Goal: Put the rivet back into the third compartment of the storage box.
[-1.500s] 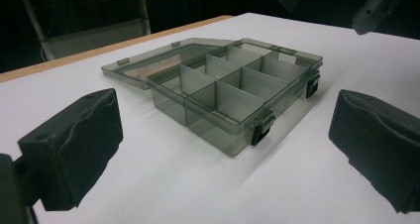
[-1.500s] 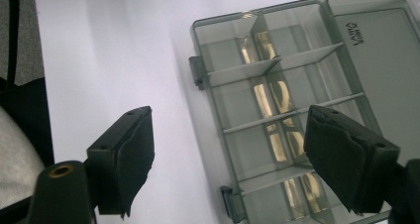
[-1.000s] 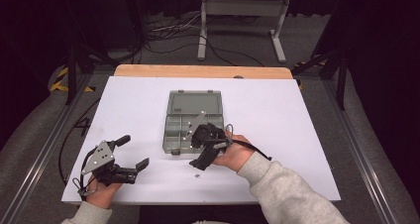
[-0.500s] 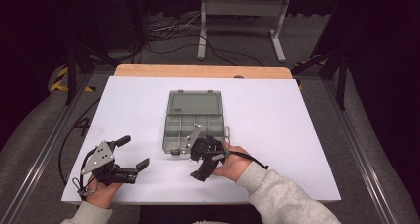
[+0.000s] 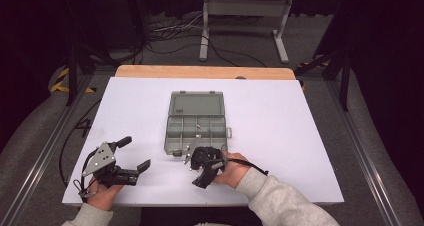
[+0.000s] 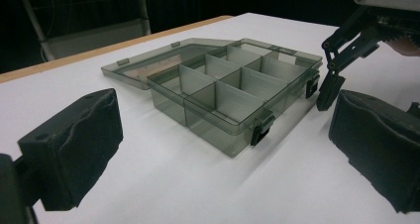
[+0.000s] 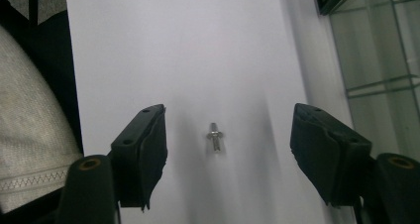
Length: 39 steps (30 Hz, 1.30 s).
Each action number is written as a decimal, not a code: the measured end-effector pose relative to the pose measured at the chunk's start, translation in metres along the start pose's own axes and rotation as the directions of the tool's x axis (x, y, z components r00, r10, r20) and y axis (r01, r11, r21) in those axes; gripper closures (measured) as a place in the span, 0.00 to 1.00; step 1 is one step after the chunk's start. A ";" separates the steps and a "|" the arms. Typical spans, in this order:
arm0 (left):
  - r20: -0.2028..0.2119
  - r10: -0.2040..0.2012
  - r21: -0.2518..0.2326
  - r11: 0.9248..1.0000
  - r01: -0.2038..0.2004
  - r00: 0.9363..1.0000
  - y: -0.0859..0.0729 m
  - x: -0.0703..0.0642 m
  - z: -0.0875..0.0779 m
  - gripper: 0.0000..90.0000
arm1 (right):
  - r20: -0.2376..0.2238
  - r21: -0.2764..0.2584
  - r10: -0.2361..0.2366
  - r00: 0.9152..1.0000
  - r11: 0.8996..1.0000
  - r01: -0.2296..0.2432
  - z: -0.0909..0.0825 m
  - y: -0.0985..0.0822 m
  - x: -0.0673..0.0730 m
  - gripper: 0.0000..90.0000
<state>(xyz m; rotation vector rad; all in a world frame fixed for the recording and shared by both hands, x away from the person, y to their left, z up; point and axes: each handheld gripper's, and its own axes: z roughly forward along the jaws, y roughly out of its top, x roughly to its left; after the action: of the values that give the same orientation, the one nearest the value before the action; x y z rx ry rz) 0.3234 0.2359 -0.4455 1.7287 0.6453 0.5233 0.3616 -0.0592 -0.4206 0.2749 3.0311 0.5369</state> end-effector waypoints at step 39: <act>0.000 0.000 -0.002 1.000 0.000 1.000 0.000 0.000 0.000 0.01 | -0.010 0.019 -0.047 0.999 0.999 0.047 -0.014 0.011 0.003 0.92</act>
<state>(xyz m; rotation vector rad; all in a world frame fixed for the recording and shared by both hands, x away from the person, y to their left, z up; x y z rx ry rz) 0.3234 0.2360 -0.4453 1.7267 0.6444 0.5244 0.3590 -0.0533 -0.4039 0.2025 3.0445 0.5082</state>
